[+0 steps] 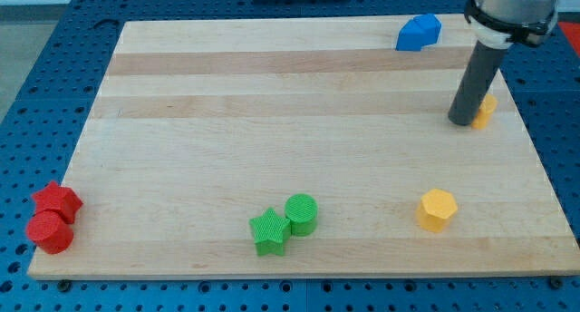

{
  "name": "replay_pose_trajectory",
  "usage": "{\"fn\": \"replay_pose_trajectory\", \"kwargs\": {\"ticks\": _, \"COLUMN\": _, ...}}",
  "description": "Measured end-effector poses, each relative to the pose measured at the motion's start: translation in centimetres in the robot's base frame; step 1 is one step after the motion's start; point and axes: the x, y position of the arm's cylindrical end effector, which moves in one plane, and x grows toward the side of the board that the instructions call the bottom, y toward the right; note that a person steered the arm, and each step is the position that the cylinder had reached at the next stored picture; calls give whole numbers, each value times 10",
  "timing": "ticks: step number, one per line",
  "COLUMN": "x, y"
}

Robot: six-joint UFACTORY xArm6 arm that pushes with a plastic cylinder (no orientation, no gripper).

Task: Slide the yellow hexagon to the yellow heart

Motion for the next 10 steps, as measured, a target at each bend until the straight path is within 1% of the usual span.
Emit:
{"fn": "replay_pose_trajectory", "kwargs": {"ticks": 1, "x": 29, "y": 0}}
{"fn": "replay_pose_trajectory", "kwargs": {"ticks": 2, "x": 48, "y": 24}}
{"fn": "replay_pose_trajectory", "kwargs": {"ticks": 3, "x": 49, "y": 93}}
{"fn": "replay_pose_trajectory", "kwargs": {"ticks": 4, "x": 81, "y": 110}}
{"fn": "replay_pose_trajectory", "kwargs": {"ticks": 5, "x": 107, "y": 84}}
{"fn": "replay_pose_trajectory", "kwargs": {"ticks": 6, "x": 124, "y": 61}}
{"fn": "replay_pose_trajectory", "kwargs": {"ticks": 7, "x": 158, "y": 45}}
{"fn": "replay_pose_trajectory", "kwargs": {"ticks": 8, "x": 186, "y": 8}}
{"fn": "replay_pose_trajectory", "kwargs": {"ticks": 9, "x": 193, "y": -48}}
{"fn": "replay_pose_trajectory", "kwargs": {"ticks": 10, "x": 159, "y": -70}}
